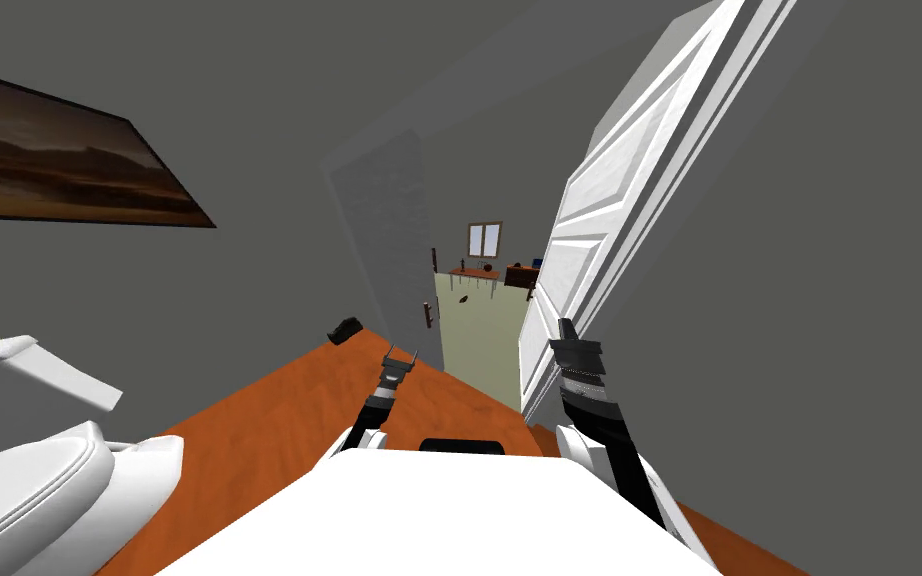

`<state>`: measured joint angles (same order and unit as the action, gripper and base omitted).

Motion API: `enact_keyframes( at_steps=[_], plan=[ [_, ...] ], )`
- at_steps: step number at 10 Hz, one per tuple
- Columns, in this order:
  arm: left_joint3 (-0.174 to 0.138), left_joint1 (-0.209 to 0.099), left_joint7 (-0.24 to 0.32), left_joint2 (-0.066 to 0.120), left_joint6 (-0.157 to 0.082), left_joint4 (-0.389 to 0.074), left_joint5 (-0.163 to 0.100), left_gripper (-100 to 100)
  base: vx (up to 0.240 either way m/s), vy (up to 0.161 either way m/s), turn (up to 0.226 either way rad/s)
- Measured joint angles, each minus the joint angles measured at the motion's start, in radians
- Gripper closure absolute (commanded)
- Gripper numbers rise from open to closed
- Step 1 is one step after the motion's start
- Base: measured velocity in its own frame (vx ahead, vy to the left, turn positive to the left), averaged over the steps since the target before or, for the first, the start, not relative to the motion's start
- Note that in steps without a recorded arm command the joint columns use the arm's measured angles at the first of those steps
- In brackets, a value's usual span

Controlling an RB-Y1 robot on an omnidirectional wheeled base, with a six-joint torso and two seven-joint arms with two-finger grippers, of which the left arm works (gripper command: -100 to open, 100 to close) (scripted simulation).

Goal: Push the door open

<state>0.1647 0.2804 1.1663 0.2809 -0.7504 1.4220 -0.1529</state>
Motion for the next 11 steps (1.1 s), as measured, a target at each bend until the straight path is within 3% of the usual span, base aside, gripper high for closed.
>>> enact_keyframes(
  at_steps=[11],
  plan=[
    [0.037, -0.04, 0.246, 0.056, -0.068, -0.227, -0.056, -100, 0.068, 0.069, -0.141]
  ],
)
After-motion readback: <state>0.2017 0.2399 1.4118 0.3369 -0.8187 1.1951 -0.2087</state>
